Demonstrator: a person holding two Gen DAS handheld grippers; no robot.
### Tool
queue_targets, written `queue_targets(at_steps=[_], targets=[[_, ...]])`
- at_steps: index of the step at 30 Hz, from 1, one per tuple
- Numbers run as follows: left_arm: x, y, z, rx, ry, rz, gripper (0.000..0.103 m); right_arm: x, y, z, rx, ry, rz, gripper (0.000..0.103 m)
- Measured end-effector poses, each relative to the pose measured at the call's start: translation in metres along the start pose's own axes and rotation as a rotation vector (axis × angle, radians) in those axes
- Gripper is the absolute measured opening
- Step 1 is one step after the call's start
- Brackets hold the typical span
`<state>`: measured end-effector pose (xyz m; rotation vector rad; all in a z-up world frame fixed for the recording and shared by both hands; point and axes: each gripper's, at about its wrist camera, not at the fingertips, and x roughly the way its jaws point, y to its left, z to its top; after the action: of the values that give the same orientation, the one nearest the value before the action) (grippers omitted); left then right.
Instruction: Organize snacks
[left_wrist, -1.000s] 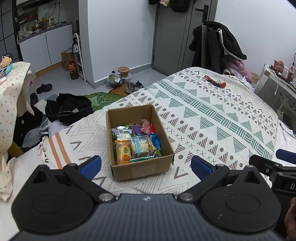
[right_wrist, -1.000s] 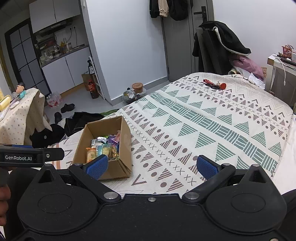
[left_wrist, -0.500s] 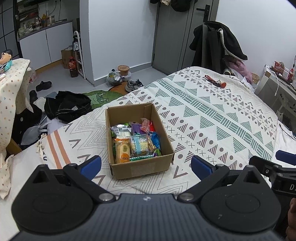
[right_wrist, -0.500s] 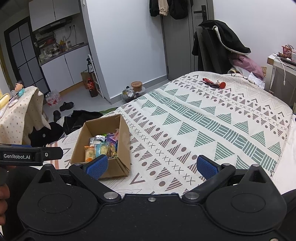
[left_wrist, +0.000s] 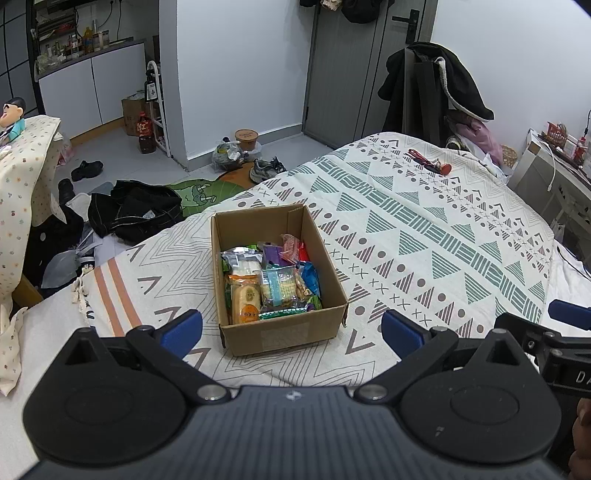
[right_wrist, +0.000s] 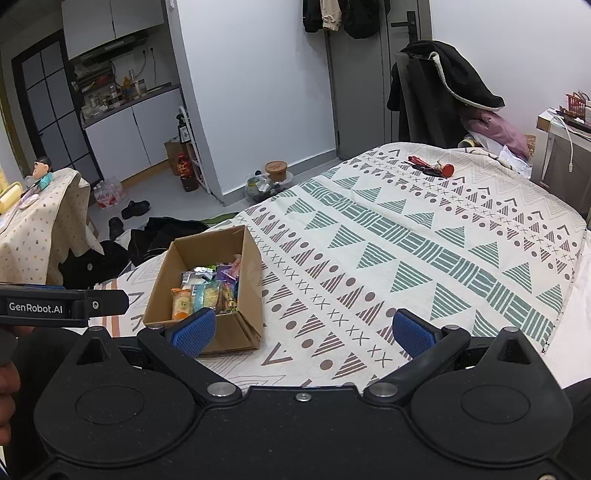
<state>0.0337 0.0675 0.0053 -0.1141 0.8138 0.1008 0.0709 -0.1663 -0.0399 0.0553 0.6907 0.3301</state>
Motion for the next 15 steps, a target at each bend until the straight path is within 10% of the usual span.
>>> queue_targets(at_steps=[15], targets=[[0.0016,-0.0006,-0.0012,-0.002,0.003,0.000,0.103,0.0009,0.0004,0.0004,-0.002,0.004,-0.001,0.103]])
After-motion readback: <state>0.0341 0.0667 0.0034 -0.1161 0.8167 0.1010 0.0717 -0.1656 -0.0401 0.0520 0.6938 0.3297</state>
